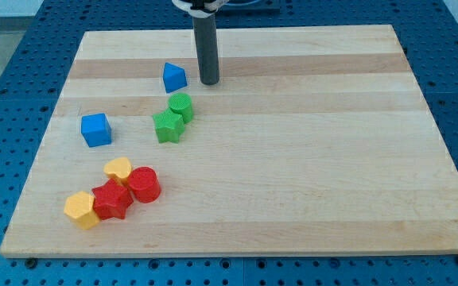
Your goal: Move blue triangle vertically above red circle
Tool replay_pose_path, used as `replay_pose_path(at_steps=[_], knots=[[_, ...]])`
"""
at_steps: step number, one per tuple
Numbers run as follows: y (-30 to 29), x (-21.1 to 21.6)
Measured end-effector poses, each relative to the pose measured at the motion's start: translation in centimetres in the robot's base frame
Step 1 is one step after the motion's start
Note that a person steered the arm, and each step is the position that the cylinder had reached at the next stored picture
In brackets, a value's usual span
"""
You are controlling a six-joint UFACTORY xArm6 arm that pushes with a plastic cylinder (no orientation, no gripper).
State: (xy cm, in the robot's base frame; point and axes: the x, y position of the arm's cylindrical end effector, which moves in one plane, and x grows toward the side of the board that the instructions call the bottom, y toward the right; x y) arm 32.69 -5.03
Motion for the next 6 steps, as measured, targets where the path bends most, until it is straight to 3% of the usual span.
replay_pose_path(at_steps=[1, 3, 6], knots=[[-1.3, -1.8], [-3.2, -1.2], [-11.6, -1.2]])
